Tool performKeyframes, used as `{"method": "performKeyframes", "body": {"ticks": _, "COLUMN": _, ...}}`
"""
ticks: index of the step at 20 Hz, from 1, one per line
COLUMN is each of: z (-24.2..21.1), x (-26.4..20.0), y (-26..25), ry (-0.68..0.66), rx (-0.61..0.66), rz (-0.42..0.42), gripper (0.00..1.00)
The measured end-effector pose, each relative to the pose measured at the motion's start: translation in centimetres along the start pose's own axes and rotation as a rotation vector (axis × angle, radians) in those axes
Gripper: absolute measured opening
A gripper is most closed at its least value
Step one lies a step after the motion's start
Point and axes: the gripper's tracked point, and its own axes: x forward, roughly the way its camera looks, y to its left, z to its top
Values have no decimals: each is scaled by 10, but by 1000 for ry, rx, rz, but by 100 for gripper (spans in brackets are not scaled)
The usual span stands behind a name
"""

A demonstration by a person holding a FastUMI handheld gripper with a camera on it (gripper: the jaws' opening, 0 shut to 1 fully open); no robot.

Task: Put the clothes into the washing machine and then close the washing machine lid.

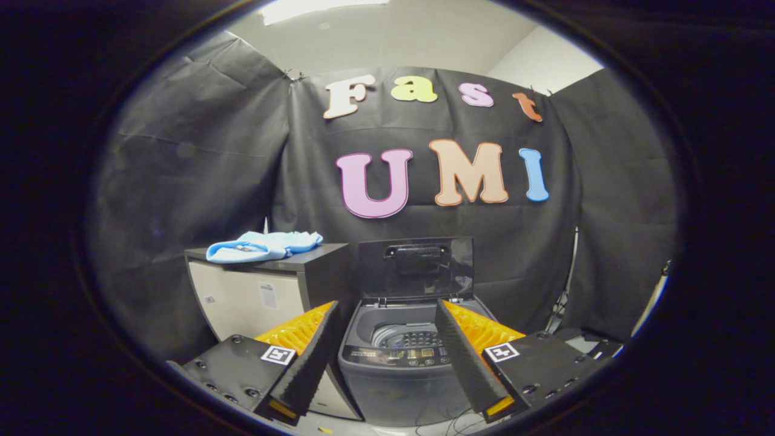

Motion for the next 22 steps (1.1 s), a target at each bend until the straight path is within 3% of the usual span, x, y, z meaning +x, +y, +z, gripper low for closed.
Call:
{"method": "performKeyframes", "body": {"ticks": 9, "z": 24, "x": 13, "y": 45, "ry": -5, "rx": 6, "rz": 21, "gripper": 97}}
{"method": "performKeyframes", "body": {"ticks": 16, "z": 65, "x": 64, "y": 138, "ry": 30, "rx": 88, "rz": 109, "gripper": 97}}
{"method": "performKeyframes", "body": {"ticks": 19, "z": 77, "x": 96, "y": 167, "ry": 76, "rx": 28, "rz": 111, "gripper": 98}}
{"method": "performKeyframes", "body": {"ticks": 22, "z": 76, "x": 119, "y": 209, "ry": 121, "rx": -86, "rz": 185, "gripper": 98}}
